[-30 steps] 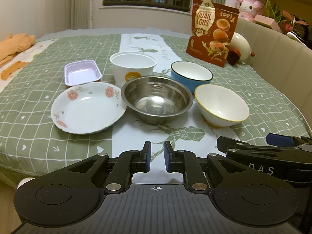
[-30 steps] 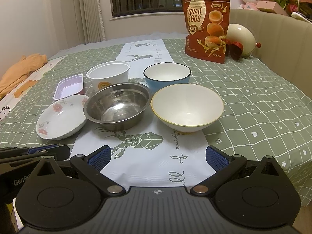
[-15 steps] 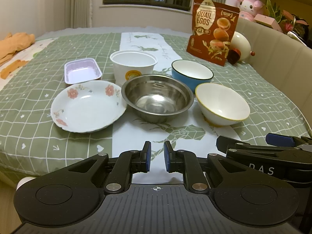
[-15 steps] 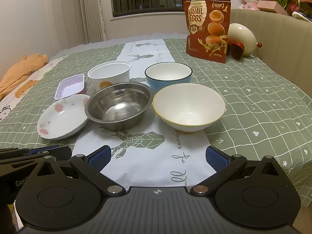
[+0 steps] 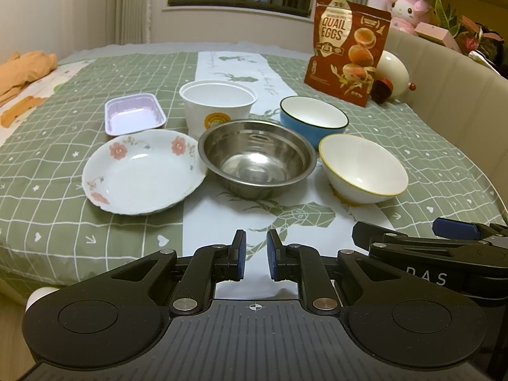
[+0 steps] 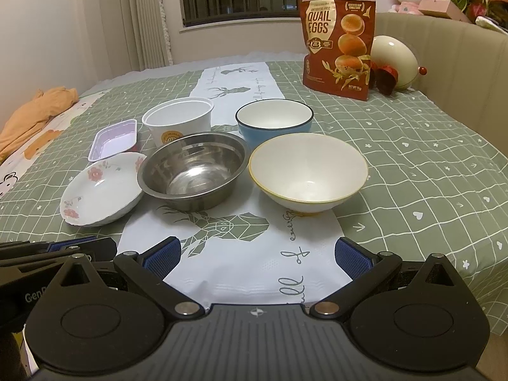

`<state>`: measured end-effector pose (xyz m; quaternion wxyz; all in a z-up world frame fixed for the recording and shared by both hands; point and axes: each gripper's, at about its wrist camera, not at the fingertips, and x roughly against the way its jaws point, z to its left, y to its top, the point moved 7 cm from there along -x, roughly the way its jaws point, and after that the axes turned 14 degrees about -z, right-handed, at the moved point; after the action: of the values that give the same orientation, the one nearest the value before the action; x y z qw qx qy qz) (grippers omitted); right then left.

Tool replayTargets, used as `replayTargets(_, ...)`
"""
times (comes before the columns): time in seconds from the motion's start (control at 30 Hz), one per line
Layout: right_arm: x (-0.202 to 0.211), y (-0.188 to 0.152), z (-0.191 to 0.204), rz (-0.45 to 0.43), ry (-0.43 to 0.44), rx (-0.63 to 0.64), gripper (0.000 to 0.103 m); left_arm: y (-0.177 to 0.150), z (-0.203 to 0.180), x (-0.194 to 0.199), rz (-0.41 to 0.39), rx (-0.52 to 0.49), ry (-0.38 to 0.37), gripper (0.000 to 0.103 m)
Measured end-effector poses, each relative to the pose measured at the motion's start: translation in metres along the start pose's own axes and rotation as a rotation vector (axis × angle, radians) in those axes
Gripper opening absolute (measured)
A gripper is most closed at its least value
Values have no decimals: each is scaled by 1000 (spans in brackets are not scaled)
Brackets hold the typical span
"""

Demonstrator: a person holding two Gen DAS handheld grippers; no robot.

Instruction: Organize plates and bowls

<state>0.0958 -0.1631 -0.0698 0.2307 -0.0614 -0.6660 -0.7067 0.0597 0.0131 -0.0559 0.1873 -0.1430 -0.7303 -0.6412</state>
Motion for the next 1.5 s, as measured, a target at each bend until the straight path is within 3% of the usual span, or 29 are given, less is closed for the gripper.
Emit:
replayTargets(0.77,-8,-5,-2,4,-13,-10,103,1,5,-6,4,27,-34,17)
replayTargets(0.93,-14,0,-3,-47,-7,-55,103,4,23,-25,10,149,-203,17)
replayTargets(1.03,-27,-1,-4,-47,-19,-98,103,3,47,-44,36,259,-261,17)
replayTargets(1.2,-61,-12,4,19,11,-183,103,0,98,-76,82,427,-198,17)
replayTargets(1.33,-85,-17,20,64,59,-208,103,33,113,-101,7,385,-265,17)
replayTargets(1.43,-97,-13,26,75,69,-233,103,61,115,-141,88,334,-237,17)
replayTargets(1.5,-106,-9,29,89,87,-265,103,84,109,-166,86,264,-255,17)
